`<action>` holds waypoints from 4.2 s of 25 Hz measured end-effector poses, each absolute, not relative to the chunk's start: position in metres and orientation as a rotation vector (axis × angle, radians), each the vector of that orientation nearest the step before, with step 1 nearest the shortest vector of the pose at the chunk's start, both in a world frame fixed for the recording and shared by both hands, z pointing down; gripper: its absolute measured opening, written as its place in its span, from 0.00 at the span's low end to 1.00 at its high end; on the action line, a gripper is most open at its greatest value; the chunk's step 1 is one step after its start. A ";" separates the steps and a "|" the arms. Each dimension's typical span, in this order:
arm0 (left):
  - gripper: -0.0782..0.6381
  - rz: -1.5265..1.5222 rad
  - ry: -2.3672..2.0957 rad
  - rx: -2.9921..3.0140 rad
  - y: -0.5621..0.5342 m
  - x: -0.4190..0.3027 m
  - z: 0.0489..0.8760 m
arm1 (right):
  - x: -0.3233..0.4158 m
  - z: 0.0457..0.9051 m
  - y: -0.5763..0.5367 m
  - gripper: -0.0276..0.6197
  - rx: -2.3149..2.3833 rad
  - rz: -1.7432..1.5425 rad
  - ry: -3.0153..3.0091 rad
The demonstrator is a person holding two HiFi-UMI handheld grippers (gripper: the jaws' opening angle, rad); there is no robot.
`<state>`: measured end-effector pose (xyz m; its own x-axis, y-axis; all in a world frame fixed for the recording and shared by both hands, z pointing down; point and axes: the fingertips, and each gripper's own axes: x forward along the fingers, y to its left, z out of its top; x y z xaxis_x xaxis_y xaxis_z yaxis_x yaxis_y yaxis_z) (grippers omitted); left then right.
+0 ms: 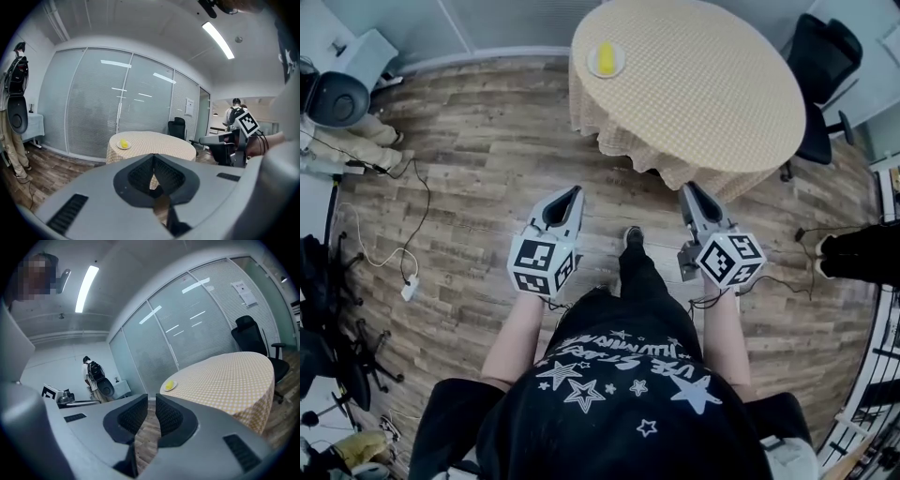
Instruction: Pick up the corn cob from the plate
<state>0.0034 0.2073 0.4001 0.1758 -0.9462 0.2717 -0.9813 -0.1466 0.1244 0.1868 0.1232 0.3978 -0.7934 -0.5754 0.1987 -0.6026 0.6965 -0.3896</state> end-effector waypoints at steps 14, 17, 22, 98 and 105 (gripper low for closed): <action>0.12 0.208 -1.965 2.101 0.103 -0.021 0.387 | 0.147 0.398 0.001 0.12 0.766 0.741 -2.902; 0.12 0.226 -1.985 2.091 0.080 -0.021 0.383 | 0.143 0.394 -0.025 0.12 0.728 0.730 -2.919; 0.12 0.224 -2.029 2.060 0.039 -0.027 0.375 | 0.148 0.392 -0.076 0.12 0.714 0.752 -2.926; 0.12 0.381 -1.264 2.340 -0.299 -0.290 0.494 | -0.156 0.582 -0.298 0.46 0.962 0.880 -1.930; 0.12 0.386 -1.248 2.330 -0.303 -0.300 0.500 | -0.149 0.602 -0.299 0.46 0.978 0.844 -1.802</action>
